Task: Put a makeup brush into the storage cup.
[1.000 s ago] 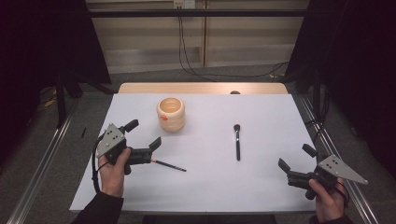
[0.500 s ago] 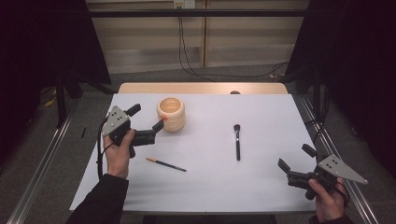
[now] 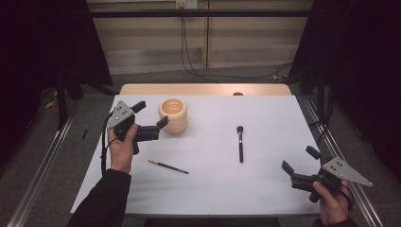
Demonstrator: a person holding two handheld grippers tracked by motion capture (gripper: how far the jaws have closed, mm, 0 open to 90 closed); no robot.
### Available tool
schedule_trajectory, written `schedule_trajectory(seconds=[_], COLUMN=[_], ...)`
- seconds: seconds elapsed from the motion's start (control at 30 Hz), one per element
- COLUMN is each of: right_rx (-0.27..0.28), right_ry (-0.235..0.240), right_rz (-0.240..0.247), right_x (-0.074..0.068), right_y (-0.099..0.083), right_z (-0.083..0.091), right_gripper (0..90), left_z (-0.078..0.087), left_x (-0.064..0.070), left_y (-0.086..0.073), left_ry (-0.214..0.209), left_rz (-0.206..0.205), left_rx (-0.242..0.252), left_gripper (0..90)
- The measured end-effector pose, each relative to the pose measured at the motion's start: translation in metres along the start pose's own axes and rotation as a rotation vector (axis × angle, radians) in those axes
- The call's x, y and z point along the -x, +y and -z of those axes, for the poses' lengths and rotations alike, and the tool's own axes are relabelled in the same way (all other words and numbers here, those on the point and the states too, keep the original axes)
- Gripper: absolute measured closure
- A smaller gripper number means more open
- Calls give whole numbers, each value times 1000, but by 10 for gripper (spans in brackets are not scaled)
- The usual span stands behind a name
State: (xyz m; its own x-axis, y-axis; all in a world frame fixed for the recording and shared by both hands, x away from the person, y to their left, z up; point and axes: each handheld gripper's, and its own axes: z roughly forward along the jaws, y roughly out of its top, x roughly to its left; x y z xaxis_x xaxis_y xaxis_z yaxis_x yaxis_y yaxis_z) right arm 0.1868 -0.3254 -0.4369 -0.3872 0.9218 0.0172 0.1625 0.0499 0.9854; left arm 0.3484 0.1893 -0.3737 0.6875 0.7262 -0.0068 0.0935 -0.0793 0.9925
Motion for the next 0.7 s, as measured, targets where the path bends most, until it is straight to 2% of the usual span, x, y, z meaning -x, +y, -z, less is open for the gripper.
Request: schedule_trajectory(seconds=[0.23,0.37,0.43,0.5,0.53,0.57,0.6,0.7], right_rx=[-2,0,2,2,0,0,1,0], right_ry=[2,1,-3,1,0,2,10,9], right_rz=[-3,2,1,1,3,4,10,15], right_x=[0,-1,-1,-1,-1,-1,-2,-2], right_y=[0,0,0,0,0,0,0,0], right_z=[0,-1,-1,-1,-1,-1,-1,-2], right_gripper=[0,0,0,0,0,0,0,0], left_z=[1,0,0,-1,-1,-1,-1,-1], left_x=[-1,-1,0,0,0,1,2,3], left_y=[1,0,0,2,3,4,7,10], left_ry=[31,-1,-3,-5,-21,-25,-38,-32], left_rz=[-6,-2,-2,-11,-13,-15,-6,-6], left_rx=[-37,-63,-65,-104,-118,-118,-155,-180], left_gripper=[16,20,21,22,25,25,29,32])
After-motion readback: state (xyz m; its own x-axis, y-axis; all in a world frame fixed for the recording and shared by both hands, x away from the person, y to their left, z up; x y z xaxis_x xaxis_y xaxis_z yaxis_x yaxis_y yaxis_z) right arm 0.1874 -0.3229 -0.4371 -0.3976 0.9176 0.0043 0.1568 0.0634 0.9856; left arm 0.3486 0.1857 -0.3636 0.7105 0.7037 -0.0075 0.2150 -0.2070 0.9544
